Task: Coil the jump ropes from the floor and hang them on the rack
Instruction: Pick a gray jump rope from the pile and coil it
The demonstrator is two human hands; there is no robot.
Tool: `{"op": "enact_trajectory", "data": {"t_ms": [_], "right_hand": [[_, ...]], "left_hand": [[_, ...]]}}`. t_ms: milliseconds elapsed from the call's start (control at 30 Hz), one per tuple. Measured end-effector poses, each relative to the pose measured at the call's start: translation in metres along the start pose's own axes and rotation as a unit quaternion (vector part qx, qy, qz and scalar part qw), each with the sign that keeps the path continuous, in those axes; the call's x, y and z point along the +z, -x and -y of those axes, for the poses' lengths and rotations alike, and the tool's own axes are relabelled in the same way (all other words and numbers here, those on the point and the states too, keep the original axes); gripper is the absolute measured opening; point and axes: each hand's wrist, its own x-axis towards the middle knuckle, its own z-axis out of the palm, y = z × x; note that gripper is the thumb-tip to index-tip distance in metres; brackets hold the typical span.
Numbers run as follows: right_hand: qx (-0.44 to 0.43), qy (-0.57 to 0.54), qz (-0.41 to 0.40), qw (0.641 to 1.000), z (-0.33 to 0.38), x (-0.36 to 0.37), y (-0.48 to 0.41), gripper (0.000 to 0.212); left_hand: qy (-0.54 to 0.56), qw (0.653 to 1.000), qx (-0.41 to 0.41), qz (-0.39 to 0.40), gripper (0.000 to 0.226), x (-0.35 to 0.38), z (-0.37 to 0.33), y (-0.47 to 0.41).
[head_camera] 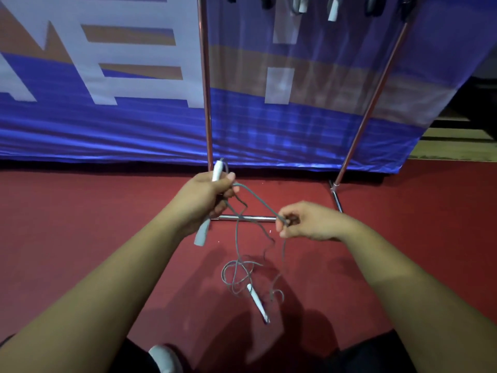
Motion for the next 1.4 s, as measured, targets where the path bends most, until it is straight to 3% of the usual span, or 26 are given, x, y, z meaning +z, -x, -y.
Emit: {"op": "enact_trajectory", "data": {"t_ms": [100,200,267,367,400,467,533,600,667,833,967,1033,1100,1167,1267,1333,1400], "right_hand": [[0.1,0.085,-0.016,0.991,-0.027,-0.009,-0.003,0.023],[0.199,0.109,0.035,0.973,-0.046,-0.009,0.002,0.018],[0.161,0.013,-0.011,0.987,-0.043,0.001,-0.002,0.019],[0.032,-0.102,-0.092,0.99,-0.008,0.021,-0.013,0.061],[-0.016,-0.124,-0.104,0.987,0.008,0.028,-0.016,0.061],[-0.063,-0.148,-0.116,0.98,0.032,0.04,-0.021,0.032],[-0.056,-0.159,-0.109,0.98,0.041,0.042,-0.021,0.005],[-0.042,-0.177,-0.073,0.981,0.033,0.038,-0.021,0.01],[-0.038,-0.111,-0.071,0.991,0.021,0.03,-0.018,0.015],[-0.035,-0.012,-0.261,0.965,0.007,0.018,-0.012,0.021],[-0.085,-0.143,-0.329,0.93,0.027,0.013,-0.011,0.025],[-0.115,-0.178,-0.317,0.924,0.033,0.009,-0.005,0.021],[-0.104,-0.103,-0.252,0.957,0.03,0.005,0.001,0.014],[-0.041,0.013,-0.147,0.988,0.015,0.004,0.001,0.014],[0.077,0.126,-0.043,0.988,-0.017,0.002,-0.002,0.017],[0.133,0.122,-0.031,0.983,-0.028,0.002,-0.003,0.017],[0.124,0.044,-0.066,0.989,-0.024,0.004,-0.003,0.015]], "left_hand": [[0.059,0.997,0.002,-0.054,0.029,-0.011,-0.005,-0.003],[0.019,0.995,0.02,-0.091,0.027,-0.021,-0.009,-0.004],[-0.012,0.998,0.01,-0.057,0.027,-0.023,-0.007,-0.002],[-0.082,0.995,-0.002,0.056,0.026,-0.017,-0.005,0.006],[-0.106,0.991,-0.005,0.086,0.026,-0.015,-0.006,0.008],[-0.134,0.984,-0.002,0.117,0.027,-0.014,-0.007,0.011],[-0.124,0.987,0.003,0.1,0.028,-0.014,-0.007,0.011],[-0.1,0.994,0.004,0.048,0.028,-0.018,-0.006,0.01],[-0.081,0.997,0.0,0.002,0.027,-0.023,-0.003,0.007],[-0.069,0.997,-0.019,-0.012,0.024,-0.027,0.001,0.002],[-0.146,0.988,-0.013,-0.037,0.029,-0.028,0.0,0.002],[-0.123,0.991,-0.015,-0.058,0.03,-0.027,0.001,0.001],[-0.029,0.996,-0.012,-0.083,0.03,-0.027,-0.001,-0.001],[0.027,0.994,-0.007,-0.101,0.029,-0.029,-0.004,-0.003],[0.065,0.988,-0.034,-0.136,0.032,-0.036,-0.002,-0.007],[0.037,0.985,-0.035,-0.165,0.03,-0.042,0.002,-0.008],[-0.094,0.978,-0.02,-0.187,0.025,-0.047,0.006,-0.007]]}}
